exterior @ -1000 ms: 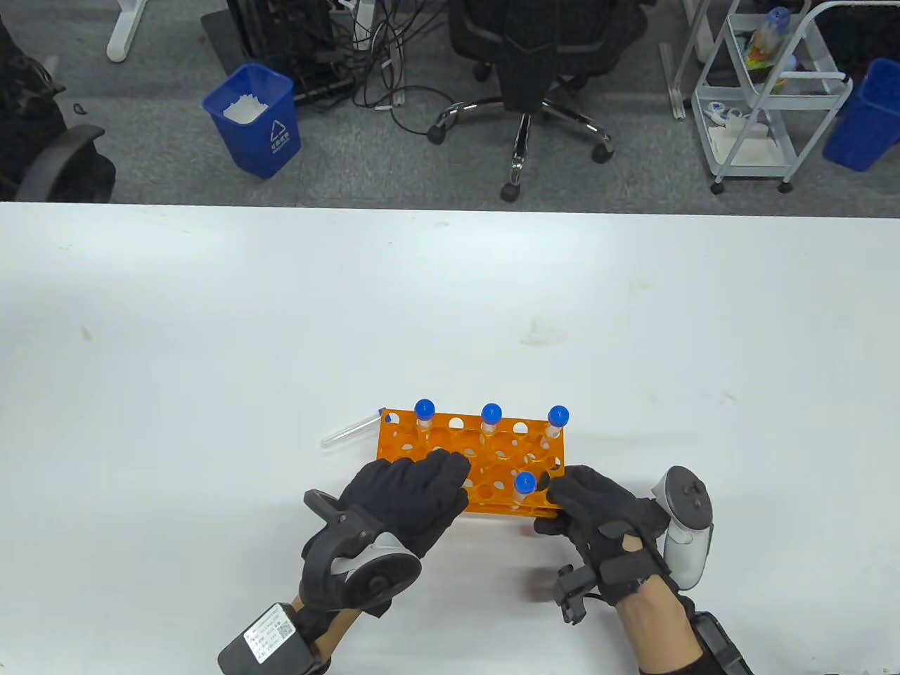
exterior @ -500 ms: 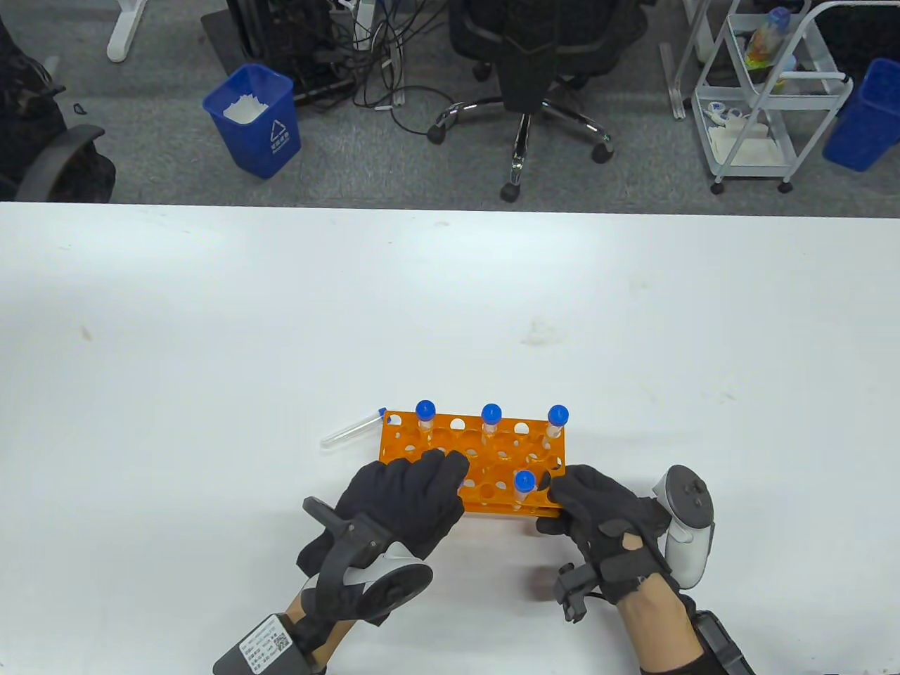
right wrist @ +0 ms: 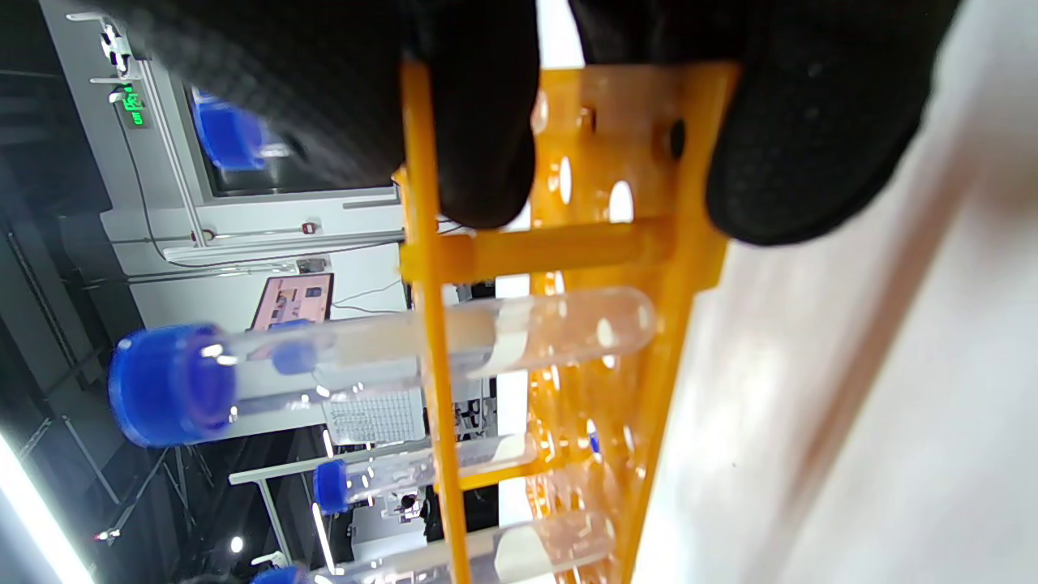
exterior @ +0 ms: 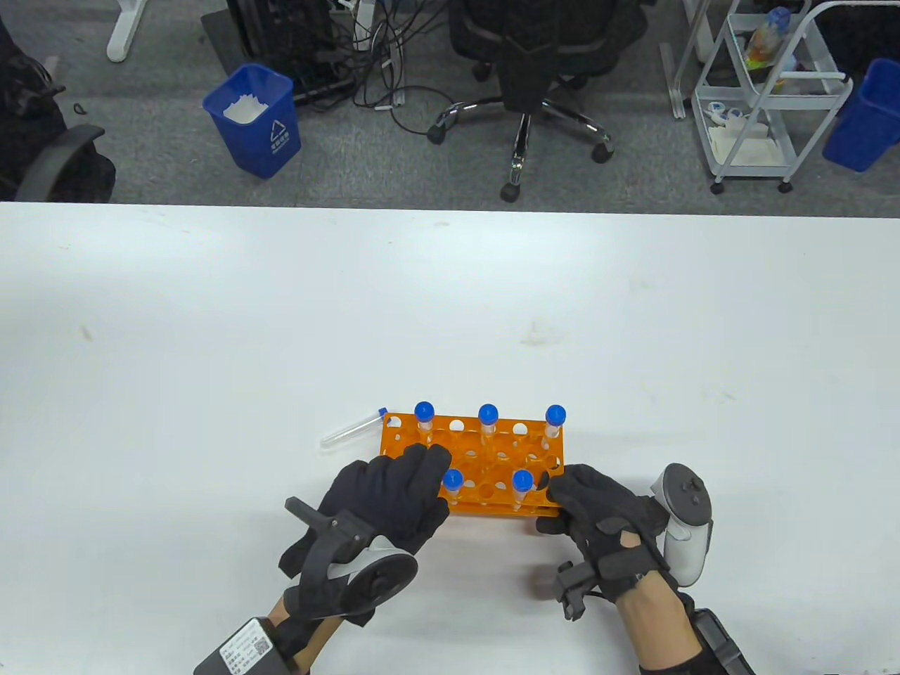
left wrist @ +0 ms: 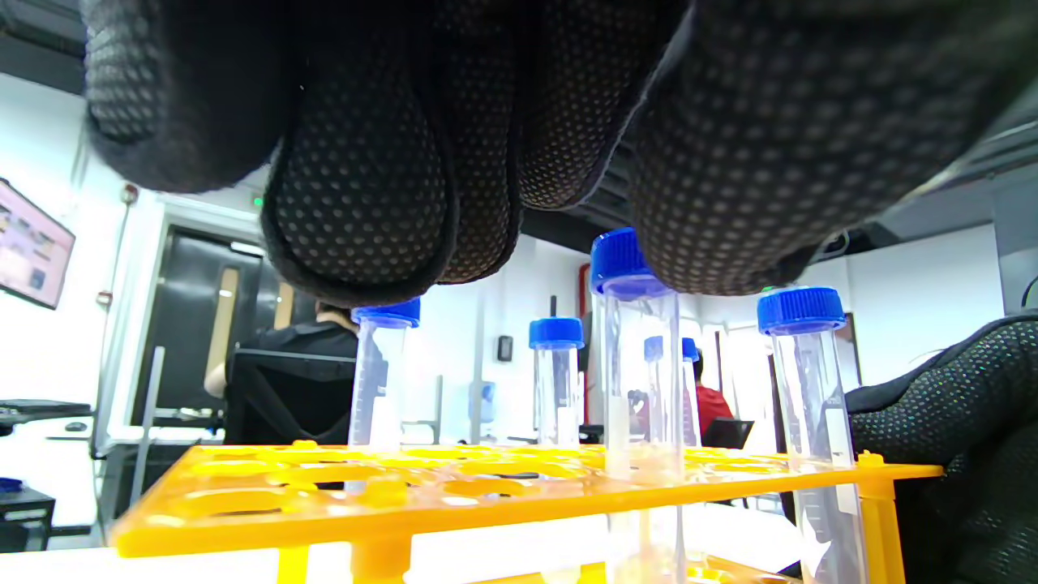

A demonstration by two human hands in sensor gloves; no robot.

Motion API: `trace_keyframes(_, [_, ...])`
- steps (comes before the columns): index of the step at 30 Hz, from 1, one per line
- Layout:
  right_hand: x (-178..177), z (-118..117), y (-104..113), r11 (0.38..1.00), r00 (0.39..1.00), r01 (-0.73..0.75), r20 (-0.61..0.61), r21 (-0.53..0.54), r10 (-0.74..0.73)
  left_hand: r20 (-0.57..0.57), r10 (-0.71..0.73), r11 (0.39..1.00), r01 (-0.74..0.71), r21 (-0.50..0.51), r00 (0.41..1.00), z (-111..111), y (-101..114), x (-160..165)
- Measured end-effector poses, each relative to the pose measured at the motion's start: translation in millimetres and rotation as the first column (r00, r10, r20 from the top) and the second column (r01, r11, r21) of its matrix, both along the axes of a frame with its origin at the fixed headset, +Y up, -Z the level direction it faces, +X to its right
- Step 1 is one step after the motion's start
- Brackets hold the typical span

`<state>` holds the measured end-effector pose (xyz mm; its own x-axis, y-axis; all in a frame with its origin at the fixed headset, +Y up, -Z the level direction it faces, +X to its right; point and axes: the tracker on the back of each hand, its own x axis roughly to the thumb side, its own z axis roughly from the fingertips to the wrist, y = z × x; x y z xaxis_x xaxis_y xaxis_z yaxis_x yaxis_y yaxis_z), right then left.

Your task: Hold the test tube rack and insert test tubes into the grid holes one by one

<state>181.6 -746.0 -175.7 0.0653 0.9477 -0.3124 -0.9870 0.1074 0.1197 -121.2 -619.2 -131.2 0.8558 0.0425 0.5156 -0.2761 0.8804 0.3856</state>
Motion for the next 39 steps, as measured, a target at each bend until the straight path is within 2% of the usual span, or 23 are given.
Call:
trace_keyframes(5, [0.9, -0.5, 0.4, 1.000, 1.000, 0.002, 0.009, 0.000, -0.002, -0.014, -0.002, 1.000, 0.002, 0.002, 1.000, 0.2, 11.1, -11.8])
trace_keyframes(12, [6.5, -1.5, 1.9, 1.000, 0.999, 0.012, 0.032, 0.006, -0.013, -0.058, 0.024, 0.999, -0.022, 0.034, 0.998, -7.5, 37.5, -31.8])
trace_keyframes(18, [18.2, -4.2, 3.4, 1.000, 0.999, 0.008, 0.054, 0.015, -0.009, -0.123, 0.026, 0.999, -0.022, 0.037, 0.992, -32.3, 54.8, -42.4])
trace_keyframes(21, [25.5, -6.6, 2.7, 1.000, 0.999, 0.005, 0.037, 0.015, -0.005, -0.170, -0.024, 0.999, 0.019, -0.032, 0.985, -56.3, 50.4, -42.8])
trace_keyframes(23, [28.9, -8.0, 1.5, 1.000, 0.999, 0.006, 0.036, 0.010, -0.006, -0.191, -0.105, 0.985, 0.077, -0.152, 0.976, -79.3, 38.0, -40.0])
trace_keyframes(29, [35.8, -10.5, -0.8, 1.000, 1.000, 0.002, 0.030, 0.004, -0.002, -0.187, -0.312, 0.904, 0.231, -0.358, 0.932, -135.4, -16.5, -30.8])
trace_keyframes(32, [39.5, -11.4, -1.2, 1.000, 0.999, 0.003, 0.035, 0.002, -0.003, -0.192, -0.353, 0.857, 0.234, -0.459, 0.916, -158.5, -46.8, -29.1])
trace_keyframes(33, [40.1, -11.6, -1.5, 1.000, 0.999, 0.003, 0.036, 0.002, -0.003, -0.189, -0.357, 0.844, 0.229, -0.486, 0.915, -163.8, -55.5, -28.5])
trace_keyframes(36, [42.1, -12.3, -3.1, 1.000, 0.999, -0.001, 0.040, -0.004, 0.001, -0.134, -0.409, 0.747, 0.247, -0.617, 0.903, -178.7, -88.2, -25.2])
trace_keyframes(39, [42.6, -12.8, -4.5, 1.000, 0.999, -0.011, 0.037, -0.011, 0.012, -0.089, -0.461, 0.693, 0.296, -0.658, 0.883, -184.8, -107.7, -21.6])
